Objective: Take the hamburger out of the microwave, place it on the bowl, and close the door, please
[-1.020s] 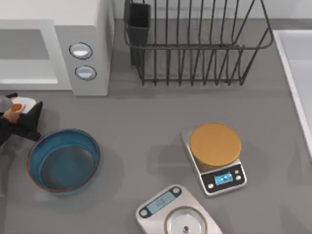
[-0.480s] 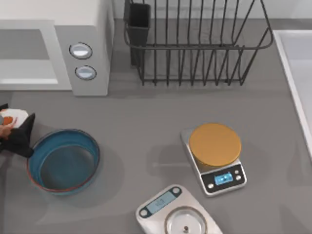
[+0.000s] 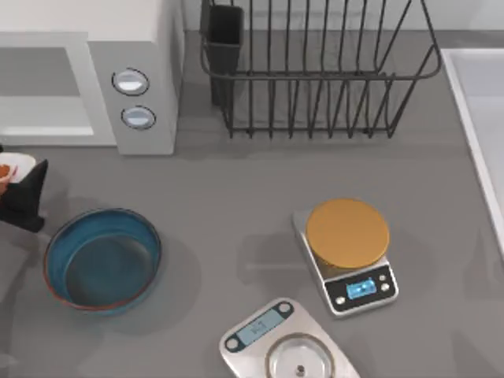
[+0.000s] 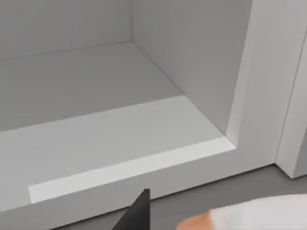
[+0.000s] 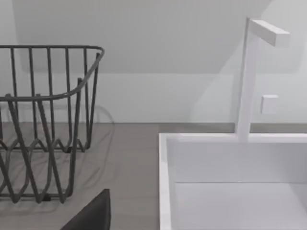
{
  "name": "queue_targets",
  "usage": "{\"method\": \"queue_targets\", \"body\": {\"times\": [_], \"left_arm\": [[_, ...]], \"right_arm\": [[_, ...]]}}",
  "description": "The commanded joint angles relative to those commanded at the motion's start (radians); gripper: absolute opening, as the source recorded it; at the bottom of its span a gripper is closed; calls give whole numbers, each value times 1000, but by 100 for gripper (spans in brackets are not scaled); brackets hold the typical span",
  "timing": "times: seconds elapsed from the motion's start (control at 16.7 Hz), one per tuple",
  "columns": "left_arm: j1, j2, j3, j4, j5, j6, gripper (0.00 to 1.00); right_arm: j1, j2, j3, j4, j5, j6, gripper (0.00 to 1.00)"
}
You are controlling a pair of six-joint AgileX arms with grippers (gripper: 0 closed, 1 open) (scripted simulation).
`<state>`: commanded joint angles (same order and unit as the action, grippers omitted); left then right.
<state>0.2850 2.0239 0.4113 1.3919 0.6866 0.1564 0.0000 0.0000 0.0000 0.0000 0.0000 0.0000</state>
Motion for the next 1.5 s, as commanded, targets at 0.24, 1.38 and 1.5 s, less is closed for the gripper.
{"method": "queue_targets", "body": {"times": [0.24, 1.38, 1.5], "left_arm": [[1, -252, 2, -257, -2, 1, 0], [-11, -265, 237, -881, 111, 478, 0], [-14, -223, 317, -1064, 149, 657, 0]], "right_arm": [[0, 0, 0, 0, 0, 0, 100], [0, 0, 0, 0, 0, 0, 100], [0, 0, 0, 0, 0, 0, 100]]}}
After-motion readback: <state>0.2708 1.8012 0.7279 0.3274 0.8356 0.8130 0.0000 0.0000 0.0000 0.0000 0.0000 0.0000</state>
